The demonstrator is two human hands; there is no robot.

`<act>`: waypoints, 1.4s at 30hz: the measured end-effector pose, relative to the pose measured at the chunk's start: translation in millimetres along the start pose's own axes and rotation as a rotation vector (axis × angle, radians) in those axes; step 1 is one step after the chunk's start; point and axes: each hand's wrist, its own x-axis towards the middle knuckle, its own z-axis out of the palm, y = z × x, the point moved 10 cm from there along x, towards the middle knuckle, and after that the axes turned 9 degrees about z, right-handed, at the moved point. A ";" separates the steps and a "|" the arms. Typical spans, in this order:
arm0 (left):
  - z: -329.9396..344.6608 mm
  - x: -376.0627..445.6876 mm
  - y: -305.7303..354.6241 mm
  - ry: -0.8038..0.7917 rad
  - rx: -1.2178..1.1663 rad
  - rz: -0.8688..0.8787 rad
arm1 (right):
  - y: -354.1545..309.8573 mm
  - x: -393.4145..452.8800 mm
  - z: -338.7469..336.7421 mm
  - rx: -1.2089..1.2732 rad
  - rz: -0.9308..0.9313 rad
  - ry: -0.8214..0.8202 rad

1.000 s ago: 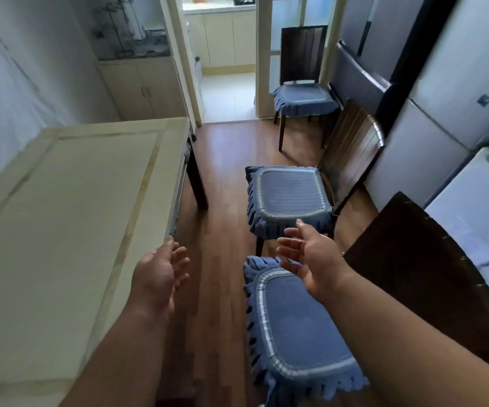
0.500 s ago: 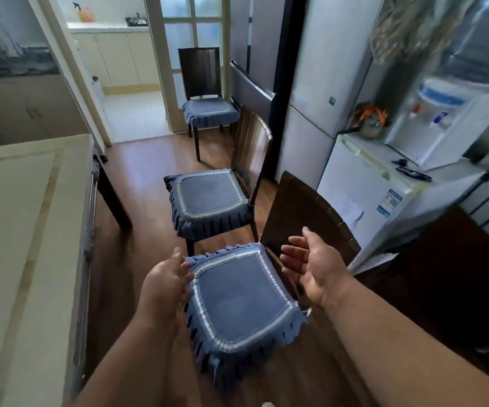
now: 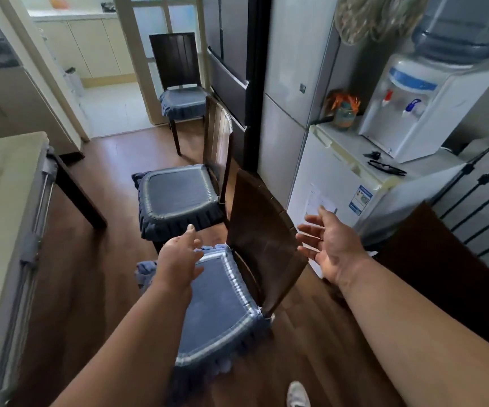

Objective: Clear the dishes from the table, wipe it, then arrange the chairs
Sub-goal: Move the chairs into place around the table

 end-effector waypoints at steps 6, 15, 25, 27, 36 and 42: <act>117.4 40.7 -6.4 -0.043 0.018 -0.020 | -26.8 84.0 -43.0 -0.060 0.093 -0.040; 188.4 138.8 -19.1 -0.040 0.346 -0.060 | -20.8 149.4 -24.9 -0.275 0.143 -0.152; 252.8 210.3 -15.5 -0.199 0.752 -0.023 | 22.9 168.2 15.3 -0.475 0.218 -0.241; 261.3 220.9 -22.9 -0.253 0.789 0.002 | 32.1 169.7 19.4 -0.422 0.212 -0.247; 276.9 226.9 -46.6 -0.380 0.873 0.049 | 41.1 170.2 40.2 -0.647 0.035 -0.127; 256.5 209.8 -14.7 -0.349 0.949 0.177 | 45.0 154.6 50.3 -0.608 0.092 -0.106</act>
